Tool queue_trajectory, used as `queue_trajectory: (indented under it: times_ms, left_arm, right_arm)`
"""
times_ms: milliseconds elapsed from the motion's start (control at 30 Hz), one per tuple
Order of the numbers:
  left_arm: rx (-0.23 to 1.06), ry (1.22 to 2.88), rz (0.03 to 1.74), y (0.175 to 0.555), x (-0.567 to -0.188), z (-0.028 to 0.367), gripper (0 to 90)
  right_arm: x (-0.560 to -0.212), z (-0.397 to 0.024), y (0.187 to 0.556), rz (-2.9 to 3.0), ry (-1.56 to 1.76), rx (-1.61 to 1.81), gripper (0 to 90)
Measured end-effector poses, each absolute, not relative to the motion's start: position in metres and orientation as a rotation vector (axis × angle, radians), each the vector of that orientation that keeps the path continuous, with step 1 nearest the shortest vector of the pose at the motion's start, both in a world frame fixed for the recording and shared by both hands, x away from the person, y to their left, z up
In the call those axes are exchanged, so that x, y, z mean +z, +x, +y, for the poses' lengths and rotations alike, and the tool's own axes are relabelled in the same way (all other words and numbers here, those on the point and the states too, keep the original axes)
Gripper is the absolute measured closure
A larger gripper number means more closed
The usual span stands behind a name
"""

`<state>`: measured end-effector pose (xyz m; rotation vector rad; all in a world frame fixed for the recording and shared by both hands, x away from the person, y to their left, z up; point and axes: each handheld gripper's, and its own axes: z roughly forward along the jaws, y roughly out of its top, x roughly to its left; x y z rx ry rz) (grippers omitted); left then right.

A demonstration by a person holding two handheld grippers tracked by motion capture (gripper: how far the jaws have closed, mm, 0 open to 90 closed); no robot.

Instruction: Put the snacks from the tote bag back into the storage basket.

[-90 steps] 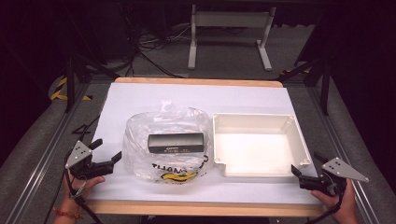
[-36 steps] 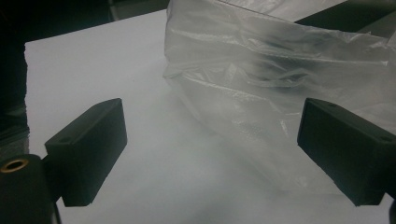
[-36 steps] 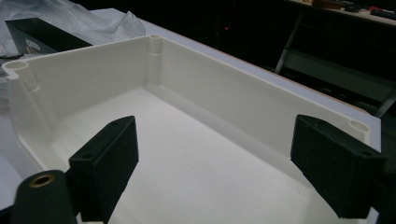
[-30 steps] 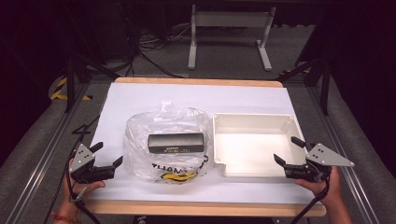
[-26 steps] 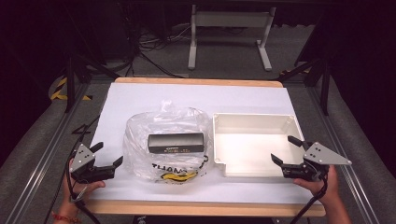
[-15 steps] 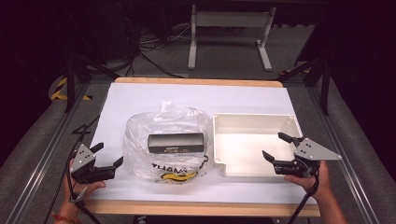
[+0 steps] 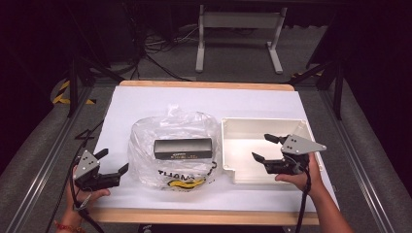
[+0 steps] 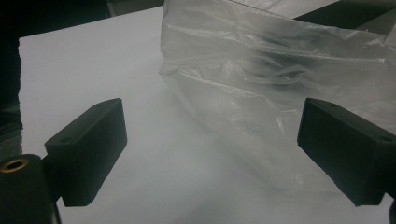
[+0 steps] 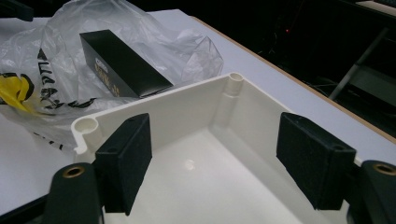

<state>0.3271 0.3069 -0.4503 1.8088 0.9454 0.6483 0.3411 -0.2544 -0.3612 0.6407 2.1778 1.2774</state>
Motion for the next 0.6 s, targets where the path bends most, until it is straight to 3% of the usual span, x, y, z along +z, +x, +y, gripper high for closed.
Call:
queue_trajectory:
  times_ms: [600]
  left_arm:
    - [0.633, 1.815, 0.94, 0.327, -0.45, 0.304, 9.1]
  right_arm:
    - [-0.354, -0.21, 0.383, 2.312, 0.533, 1.242, 31.9]
